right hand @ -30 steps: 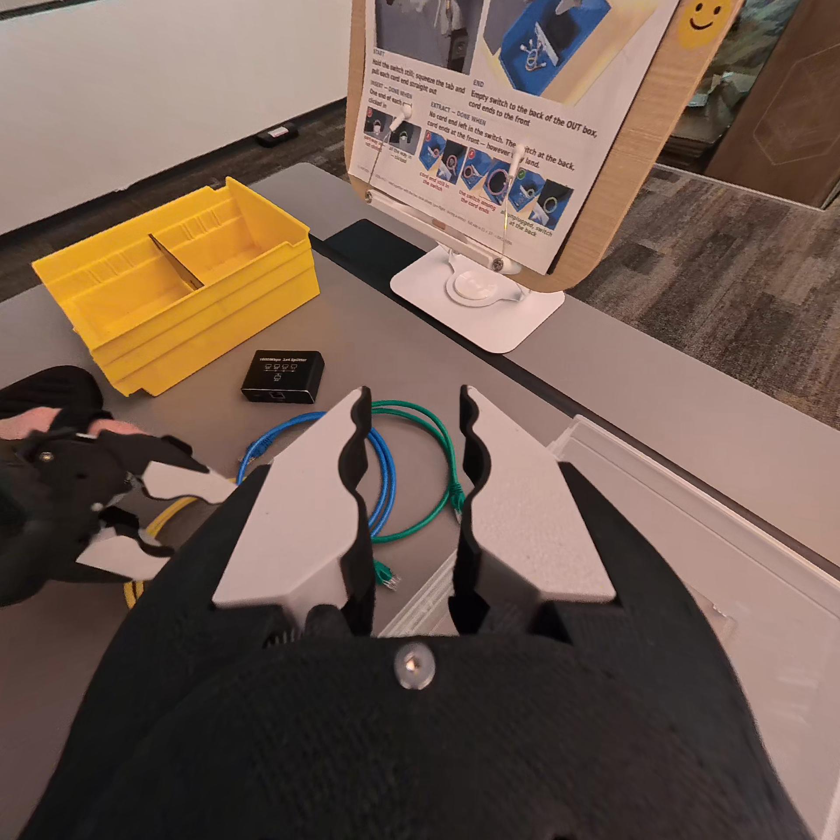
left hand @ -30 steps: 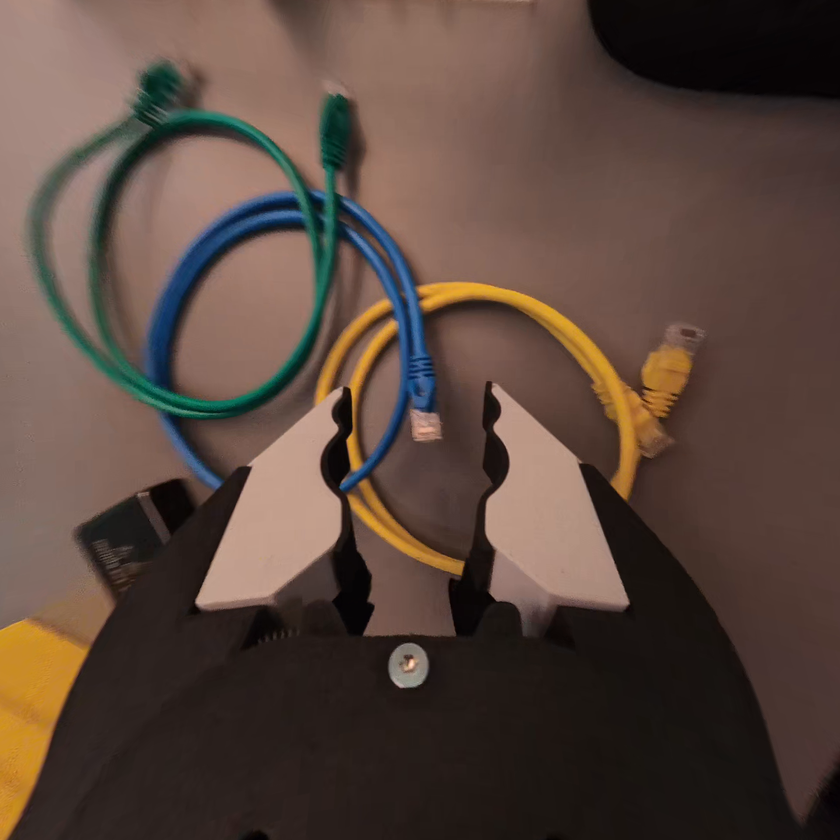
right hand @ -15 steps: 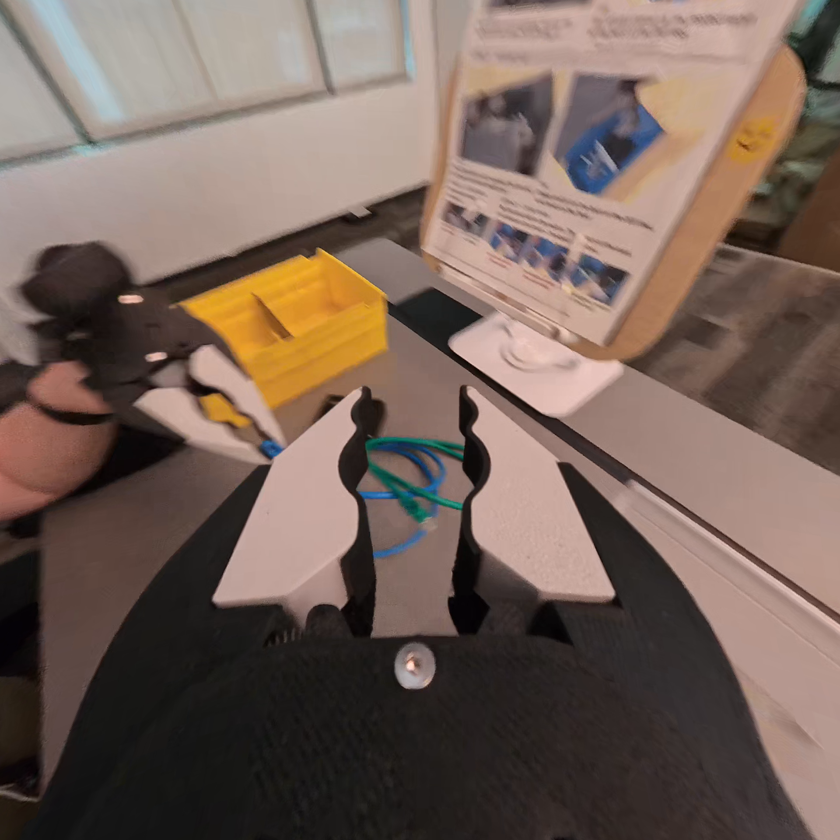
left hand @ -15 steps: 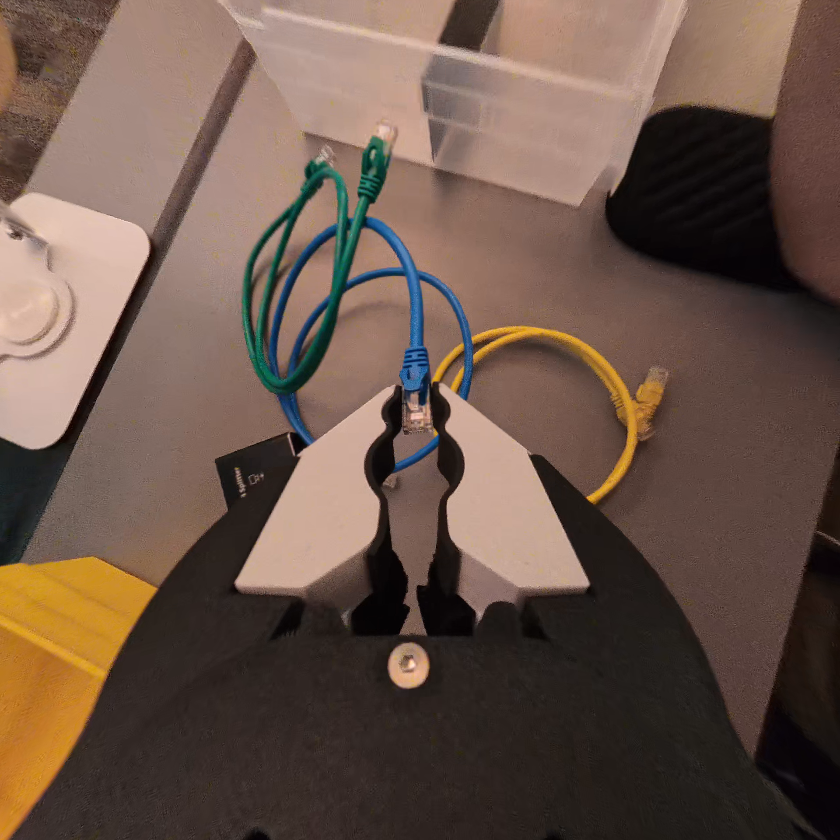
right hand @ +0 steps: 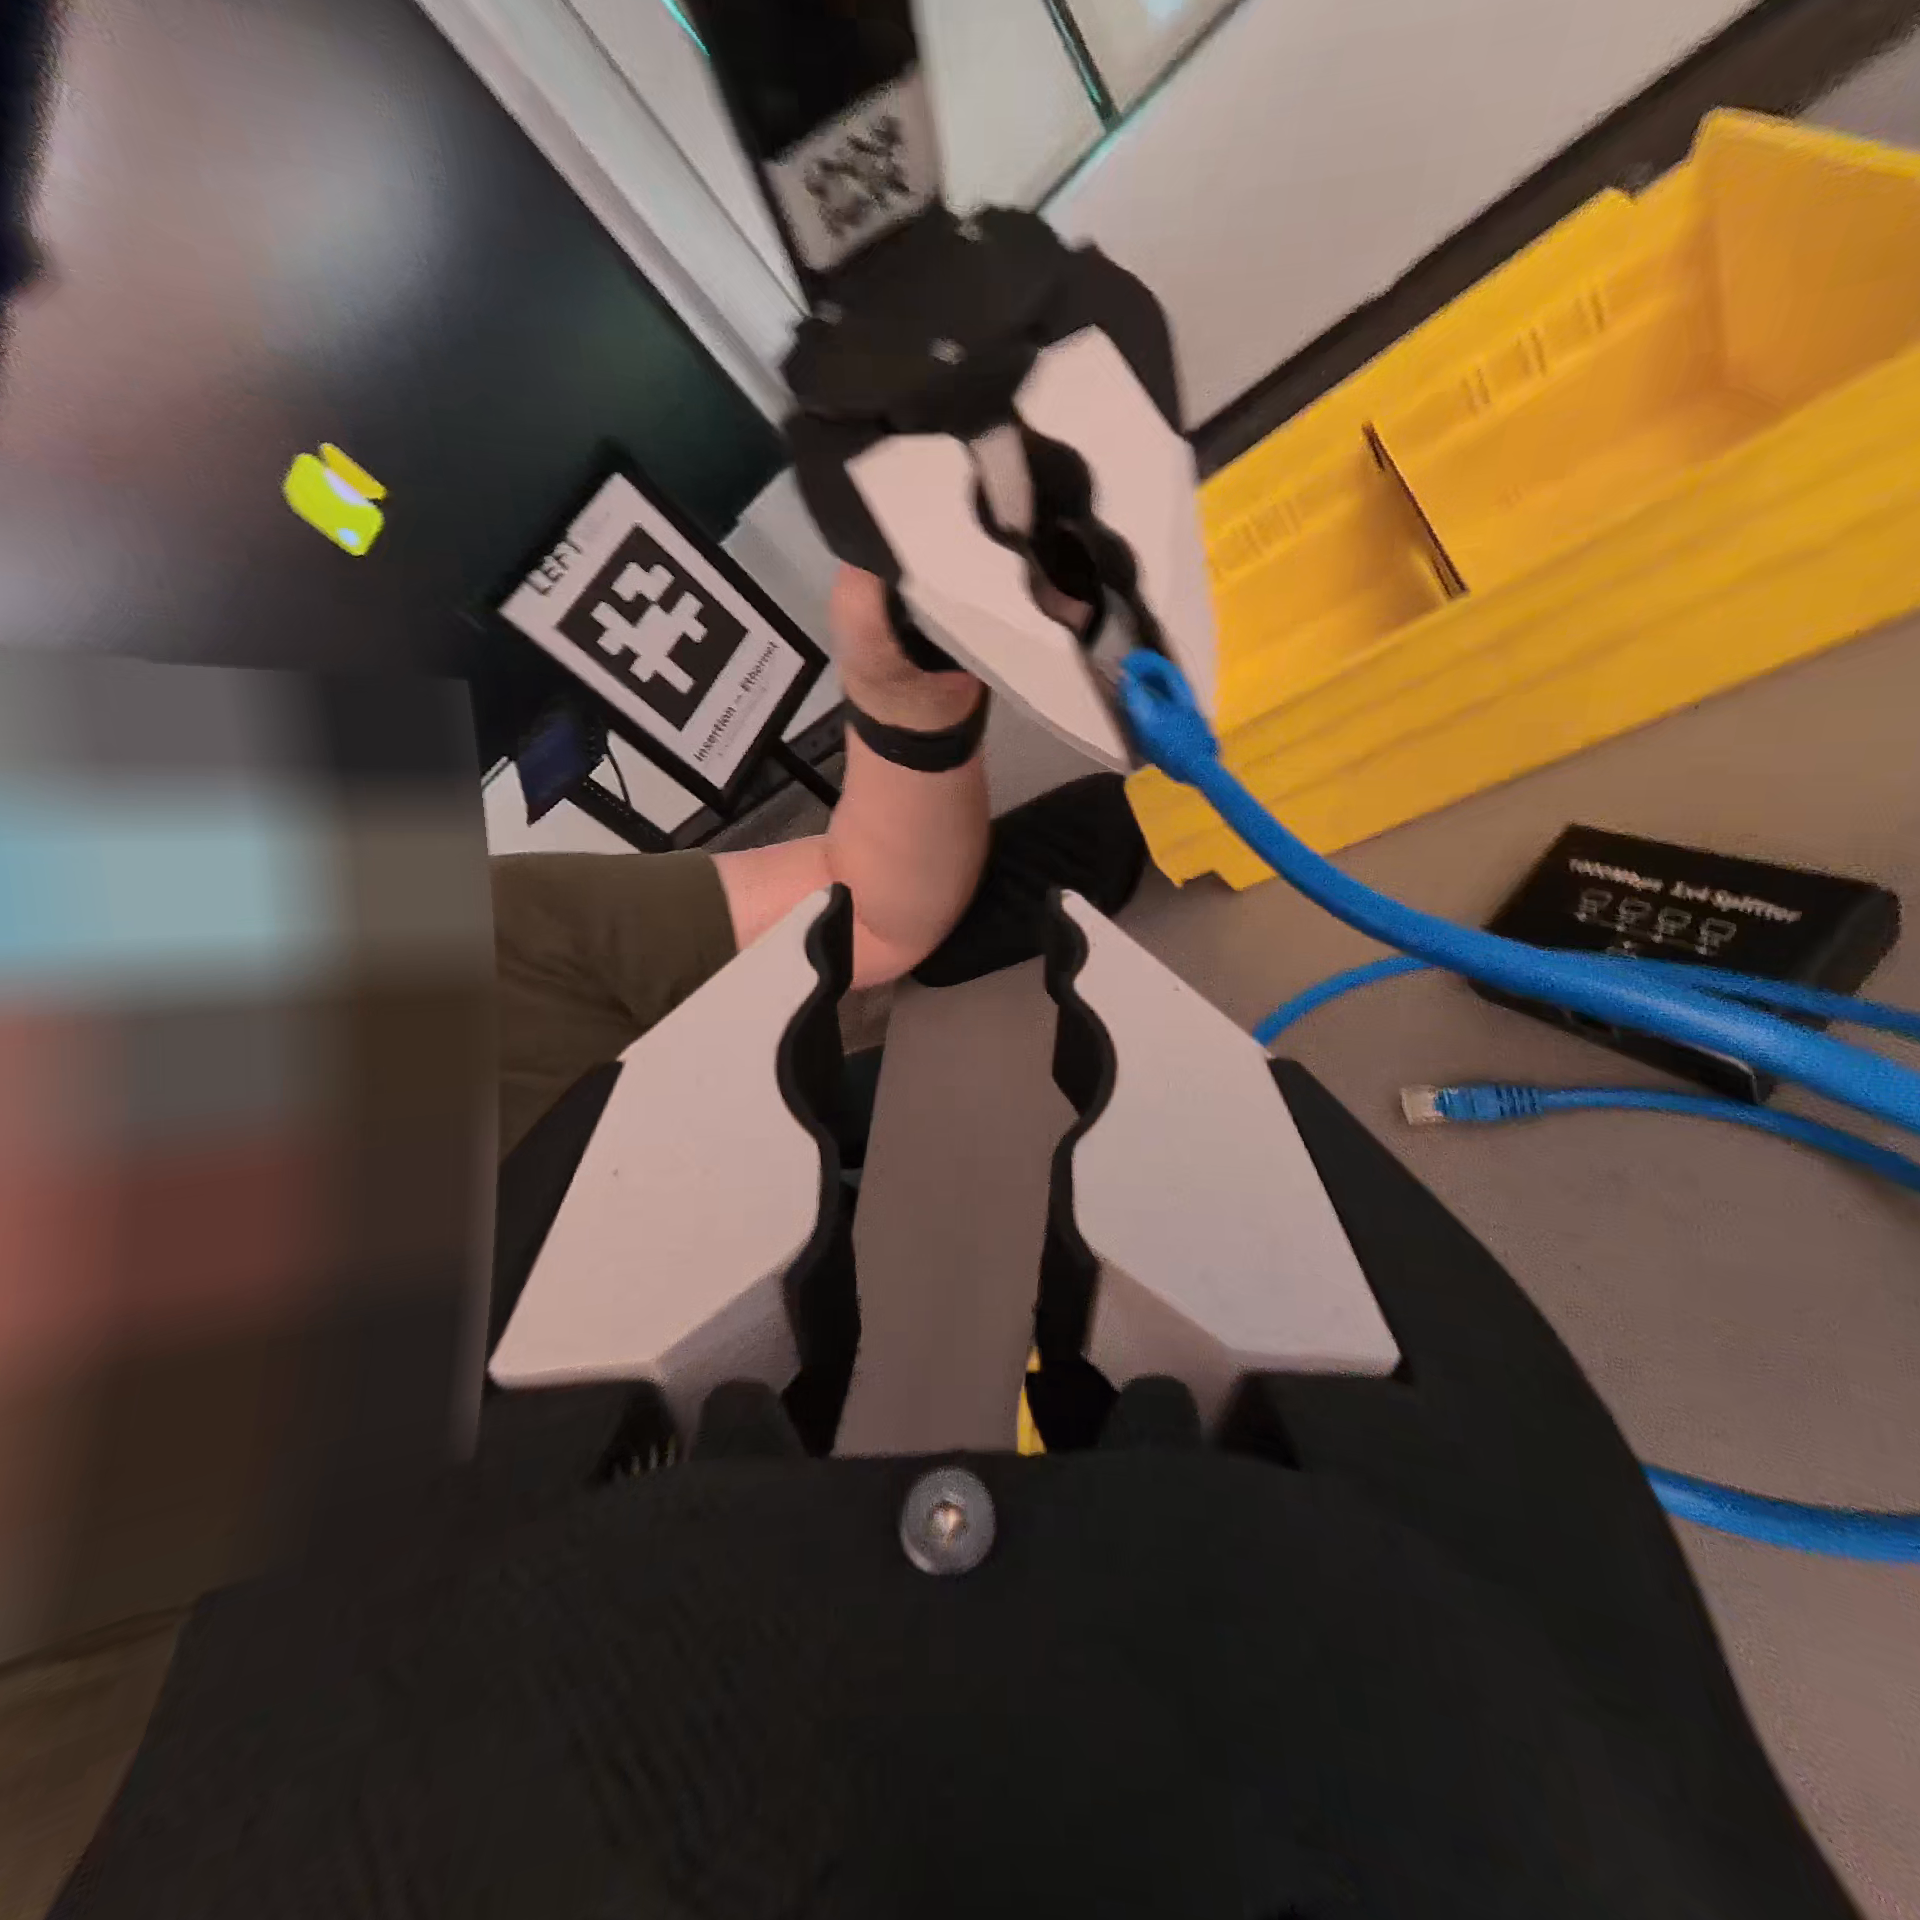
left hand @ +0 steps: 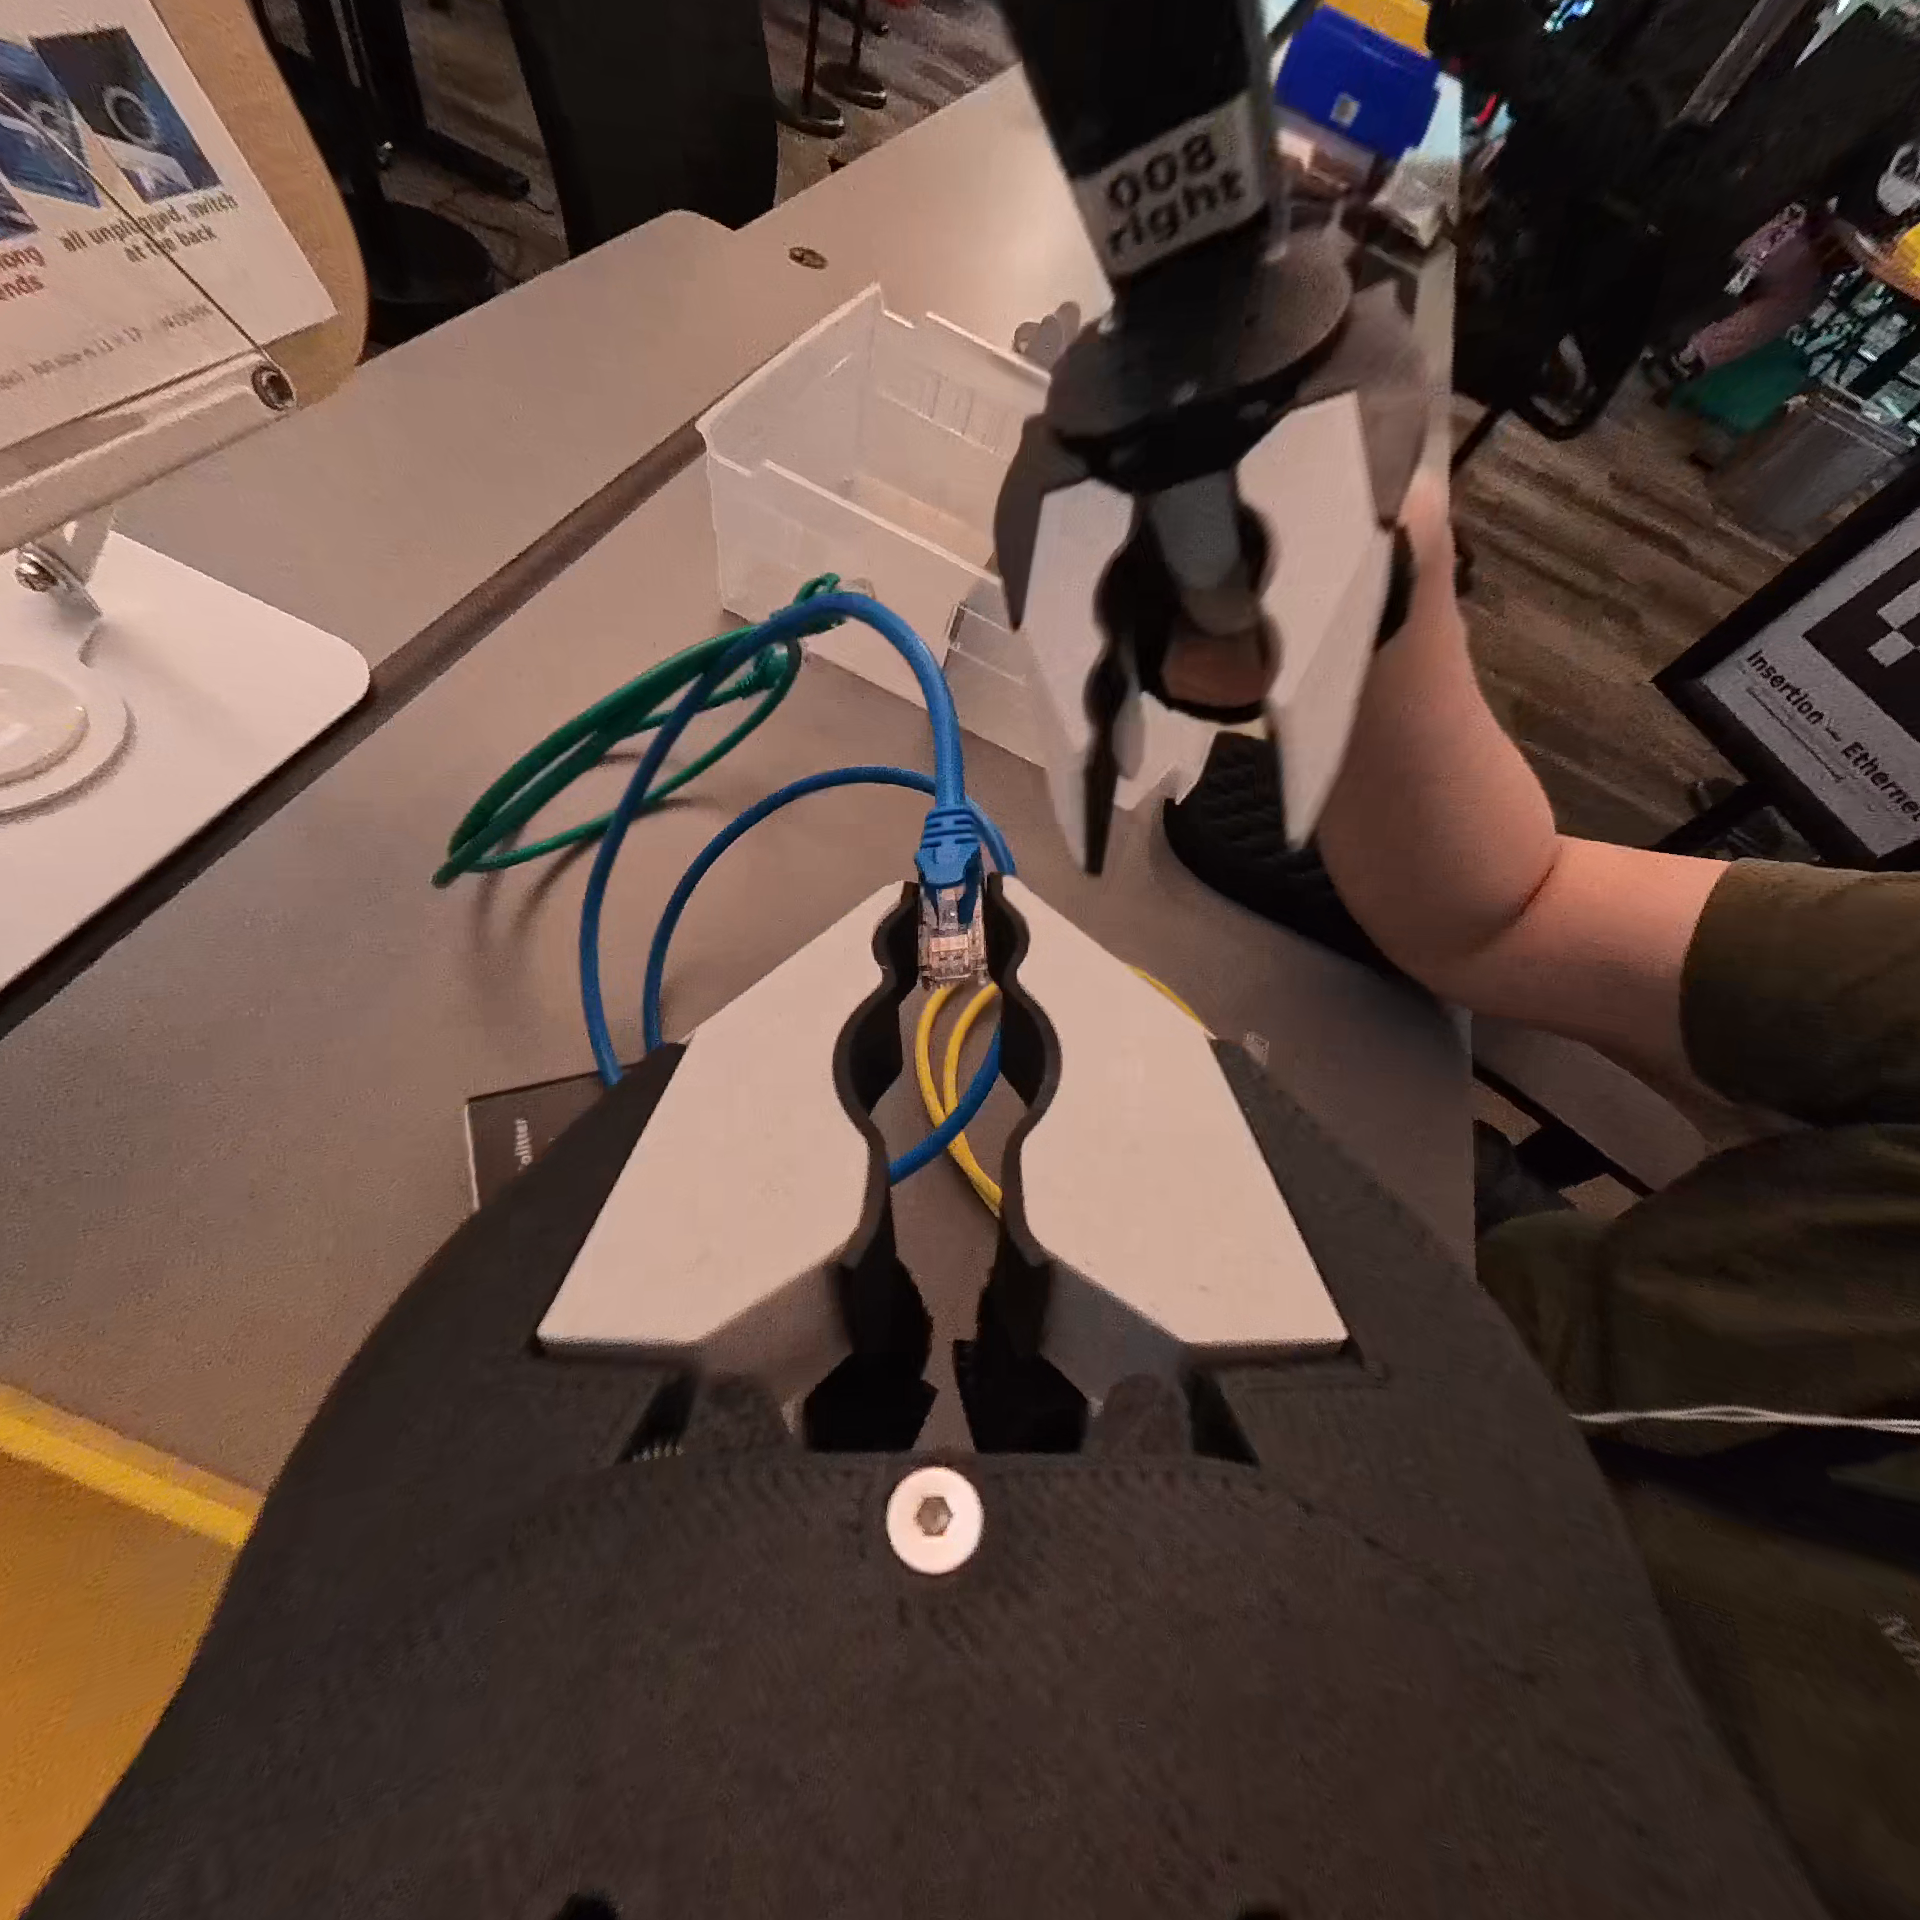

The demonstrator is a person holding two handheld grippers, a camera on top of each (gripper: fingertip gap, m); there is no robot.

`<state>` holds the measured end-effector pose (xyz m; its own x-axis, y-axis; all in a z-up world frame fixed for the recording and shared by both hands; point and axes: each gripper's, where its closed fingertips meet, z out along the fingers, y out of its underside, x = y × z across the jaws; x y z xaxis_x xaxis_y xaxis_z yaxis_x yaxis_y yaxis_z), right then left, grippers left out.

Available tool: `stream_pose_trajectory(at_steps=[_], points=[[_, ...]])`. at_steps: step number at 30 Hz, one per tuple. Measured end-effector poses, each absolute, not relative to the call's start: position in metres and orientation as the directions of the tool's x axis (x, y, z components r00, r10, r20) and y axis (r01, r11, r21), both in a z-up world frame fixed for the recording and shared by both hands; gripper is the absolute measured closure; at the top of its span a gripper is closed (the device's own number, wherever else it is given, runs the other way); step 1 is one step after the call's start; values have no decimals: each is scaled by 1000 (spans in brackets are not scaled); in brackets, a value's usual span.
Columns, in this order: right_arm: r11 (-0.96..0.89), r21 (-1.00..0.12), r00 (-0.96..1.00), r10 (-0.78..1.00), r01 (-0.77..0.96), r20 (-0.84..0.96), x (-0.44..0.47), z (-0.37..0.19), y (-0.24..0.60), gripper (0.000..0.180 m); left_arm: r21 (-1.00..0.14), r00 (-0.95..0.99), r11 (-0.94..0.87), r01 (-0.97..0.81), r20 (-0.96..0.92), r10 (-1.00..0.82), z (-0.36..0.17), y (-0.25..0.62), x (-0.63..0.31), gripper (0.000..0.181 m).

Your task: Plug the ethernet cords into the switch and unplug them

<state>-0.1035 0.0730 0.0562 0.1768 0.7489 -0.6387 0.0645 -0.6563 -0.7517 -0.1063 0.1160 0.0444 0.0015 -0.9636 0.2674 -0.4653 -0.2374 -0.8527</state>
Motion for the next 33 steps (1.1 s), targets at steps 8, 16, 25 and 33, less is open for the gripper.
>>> stream_pose_trajectory(at_steps=[8, 16, 25, 33], points=[[-592, -784, 136, 775, -187, -618, -123, 52, 122, 140, -874, -13, -289, -391, 319, -948, 63, 120, -117, 170], [-508, -811, 29, 842, -290, -538, -120, 65, 120, 169, -855, -40, -272, -442, 322, -946, 56, 111, -116, 169], [-545, -804, 29, 823, -236, -567, -120, 58, 117, 169, -849, -41, -259, -460, 312, -949, 52, 110, -114, 170], [-505, -838, 26, 854, -207, -520, -120, 61, 110, 170, -858, -70, -224, -461, 287, -955, 61, 105, -124, 162]])
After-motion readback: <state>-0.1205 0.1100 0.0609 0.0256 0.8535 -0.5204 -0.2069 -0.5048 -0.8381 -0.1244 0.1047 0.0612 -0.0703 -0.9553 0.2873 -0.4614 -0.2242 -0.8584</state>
